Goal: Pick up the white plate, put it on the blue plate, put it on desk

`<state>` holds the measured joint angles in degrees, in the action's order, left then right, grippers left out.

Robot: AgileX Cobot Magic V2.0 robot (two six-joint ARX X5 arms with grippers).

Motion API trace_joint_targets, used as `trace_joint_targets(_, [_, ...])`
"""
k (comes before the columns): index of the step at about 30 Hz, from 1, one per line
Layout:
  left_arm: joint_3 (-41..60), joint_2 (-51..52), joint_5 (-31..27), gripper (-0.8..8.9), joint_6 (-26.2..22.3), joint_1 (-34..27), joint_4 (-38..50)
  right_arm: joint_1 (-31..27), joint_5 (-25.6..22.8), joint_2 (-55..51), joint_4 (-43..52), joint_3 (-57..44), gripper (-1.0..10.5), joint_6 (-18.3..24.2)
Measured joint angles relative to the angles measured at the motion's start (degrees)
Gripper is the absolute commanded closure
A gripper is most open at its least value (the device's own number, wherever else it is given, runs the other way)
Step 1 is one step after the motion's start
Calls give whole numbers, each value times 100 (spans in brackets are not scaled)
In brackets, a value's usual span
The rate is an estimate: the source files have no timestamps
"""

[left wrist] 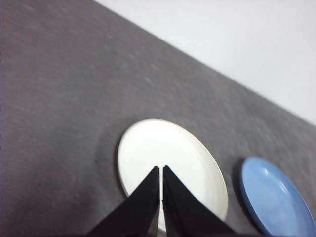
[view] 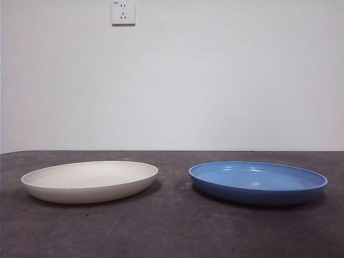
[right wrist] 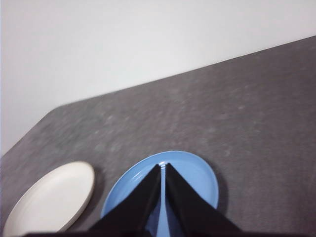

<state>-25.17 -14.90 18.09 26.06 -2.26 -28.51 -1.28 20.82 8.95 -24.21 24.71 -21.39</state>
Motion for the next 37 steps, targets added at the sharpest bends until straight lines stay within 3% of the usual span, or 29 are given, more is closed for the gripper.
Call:
trace_joint_targets(6, [-953,-1217,822,804,-776,42,-688,0,627,1176,-1078,1154,939,597])
trace_joint_targets(12, [-1808,-2208,1228,804,-1563,317,-1510,17,1152,2420,-2218,2214,939,1233])
trace_joint_targets(19, [-2400,-2874,1453,804,-2153,966,-2352,389,1196,3523,-3480,2970,939,2017])
trace_joint_targets(25, [-2479,-3005,1471,802,-2413,1338,-2640,769,1193,3794,-3901,3047,939,2374])
trace_joint_targets(28, [-2481,-3005,1473,702,-2430,1370,-2616,857,1196,3790,-3899,3051,932,2424])
trace_joint_targets(30, [-2481,-3005,1471,584,-2430,1370,-2616,879,1196,3790,-3897,3053,848,2441])
trace_joint_targets(33, [-2481,-3005,1471,403,-2430,1370,-2610,879,1187,3790,-3893,3053,560,2452])
trace_joint_targets(34, [-2481,-3005,1471,394,-2433,1370,-2601,879,1182,3790,-3891,3053,492,2450])
trace_joint_targets(37, [-2481,-3005,1471,395,-2433,1370,-2575,879,1178,3790,-3880,3053,485,2439])
